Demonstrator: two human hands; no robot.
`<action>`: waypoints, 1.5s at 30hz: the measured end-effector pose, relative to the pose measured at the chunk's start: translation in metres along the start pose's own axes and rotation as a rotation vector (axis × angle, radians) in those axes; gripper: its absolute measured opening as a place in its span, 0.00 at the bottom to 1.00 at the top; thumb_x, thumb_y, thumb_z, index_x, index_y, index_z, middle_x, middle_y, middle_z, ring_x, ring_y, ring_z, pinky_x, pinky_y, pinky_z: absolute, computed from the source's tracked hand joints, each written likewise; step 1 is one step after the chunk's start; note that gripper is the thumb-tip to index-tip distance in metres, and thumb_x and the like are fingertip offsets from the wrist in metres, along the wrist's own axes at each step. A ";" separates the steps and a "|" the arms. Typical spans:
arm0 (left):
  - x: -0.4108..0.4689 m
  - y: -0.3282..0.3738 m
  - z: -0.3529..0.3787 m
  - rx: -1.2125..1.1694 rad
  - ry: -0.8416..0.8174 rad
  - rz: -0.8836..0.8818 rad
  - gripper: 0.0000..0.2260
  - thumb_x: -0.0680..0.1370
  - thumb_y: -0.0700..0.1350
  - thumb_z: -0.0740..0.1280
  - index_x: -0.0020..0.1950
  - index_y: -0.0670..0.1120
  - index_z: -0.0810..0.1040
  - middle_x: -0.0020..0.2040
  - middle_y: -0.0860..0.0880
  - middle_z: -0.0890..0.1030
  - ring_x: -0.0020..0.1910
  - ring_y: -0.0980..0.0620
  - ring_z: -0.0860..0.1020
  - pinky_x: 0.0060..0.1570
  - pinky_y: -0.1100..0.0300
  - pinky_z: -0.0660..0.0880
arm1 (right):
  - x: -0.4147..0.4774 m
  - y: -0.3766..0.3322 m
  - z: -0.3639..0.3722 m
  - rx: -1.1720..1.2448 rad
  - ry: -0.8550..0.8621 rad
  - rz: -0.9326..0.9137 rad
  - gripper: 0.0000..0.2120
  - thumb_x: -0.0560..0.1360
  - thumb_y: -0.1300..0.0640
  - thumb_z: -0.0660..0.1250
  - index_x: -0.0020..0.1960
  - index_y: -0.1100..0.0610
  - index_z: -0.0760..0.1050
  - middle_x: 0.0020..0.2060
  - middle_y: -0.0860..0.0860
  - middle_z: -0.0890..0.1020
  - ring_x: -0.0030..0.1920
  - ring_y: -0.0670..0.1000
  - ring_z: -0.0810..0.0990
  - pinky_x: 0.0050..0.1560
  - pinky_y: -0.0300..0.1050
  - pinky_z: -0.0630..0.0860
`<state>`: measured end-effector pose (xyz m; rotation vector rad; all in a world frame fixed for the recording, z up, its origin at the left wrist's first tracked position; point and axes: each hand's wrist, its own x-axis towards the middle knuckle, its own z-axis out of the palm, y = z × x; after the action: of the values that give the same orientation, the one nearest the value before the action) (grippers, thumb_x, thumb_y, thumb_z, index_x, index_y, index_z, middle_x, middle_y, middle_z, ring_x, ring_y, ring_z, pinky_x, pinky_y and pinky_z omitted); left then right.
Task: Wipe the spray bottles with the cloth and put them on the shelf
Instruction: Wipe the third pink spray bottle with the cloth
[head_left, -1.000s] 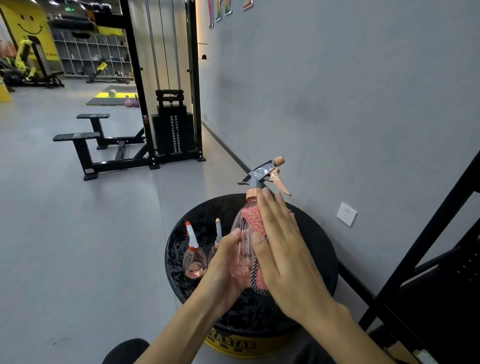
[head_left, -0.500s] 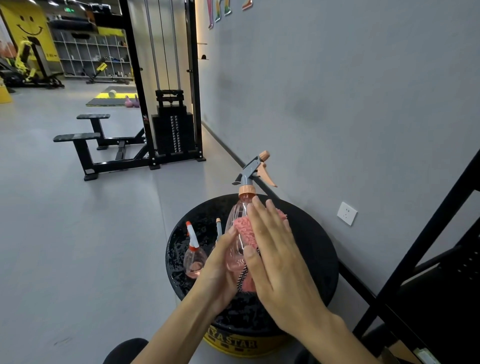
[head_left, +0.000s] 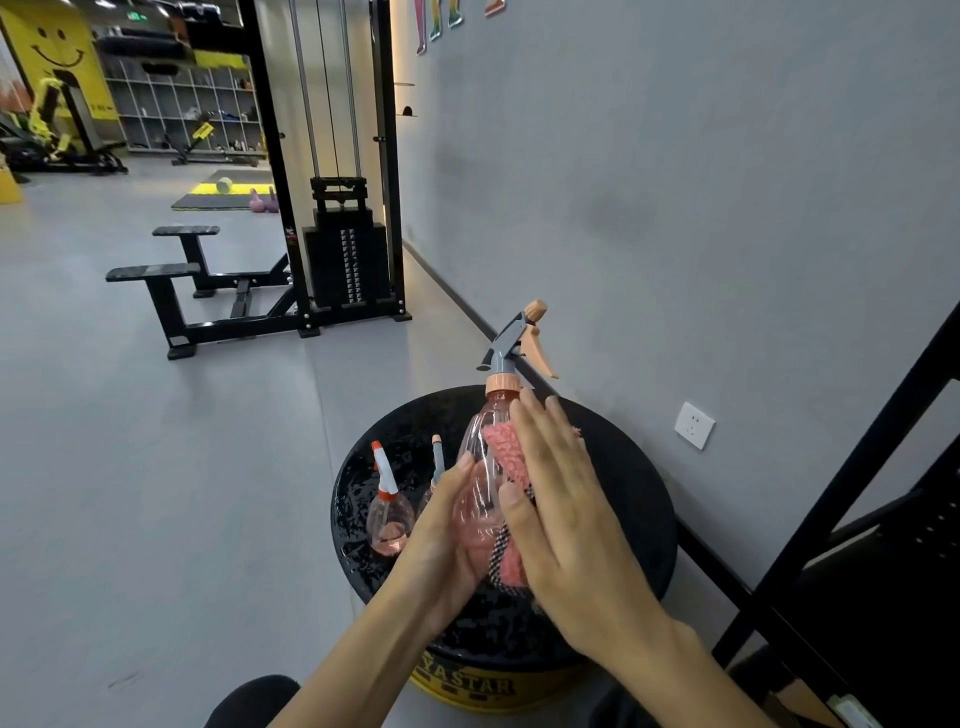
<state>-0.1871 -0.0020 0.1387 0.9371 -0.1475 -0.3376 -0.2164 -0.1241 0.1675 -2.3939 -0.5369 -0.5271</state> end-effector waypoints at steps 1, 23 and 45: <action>0.001 -0.001 -0.001 0.002 0.012 0.002 0.19 0.78 0.55 0.62 0.61 0.45 0.81 0.57 0.40 0.82 0.54 0.44 0.83 0.47 0.54 0.81 | -0.003 -0.001 0.001 -0.009 -0.002 -0.002 0.28 0.81 0.41 0.41 0.79 0.46 0.40 0.78 0.37 0.43 0.76 0.39 0.38 0.78 0.47 0.43; 0.003 -0.003 -0.003 -0.082 -0.044 -0.011 0.25 0.75 0.57 0.62 0.64 0.43 0.78 0.57 0.39 0.82 0.51 0.43 0.83 0.43 0.51 0.81 | 0.004 0.002 -0.002 0.090 0.027 0.012 0.28 0.81 0.41 0.42 0.79 0.46 0.45 0.77 0.36 0.47 0.76 0.38 0.41 0.78 0.49 0.47; 0.007 0.004 -0.001 -0.046 -0.012 0.013 0.20 0.74 0.56 0.64 0.60 0.48 0.82 0.57 0.42 0.83 0.53 0.46 0.83 0.45 0.53 0.81 | 0.015 0.003 -0.001 0.127 -0.012 0.022 0.28 0.80 0.40 0.42 0.79 0.45 0.45 0.77 0.35 0.46 0.76 0.37 0.39 0.78 0.51 0.45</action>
<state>-0.1795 -0.0016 0.1409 0.8881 -0.1559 -0.3329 -0.2023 -0.1231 0.1741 -2.2806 -0.5326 -0.4558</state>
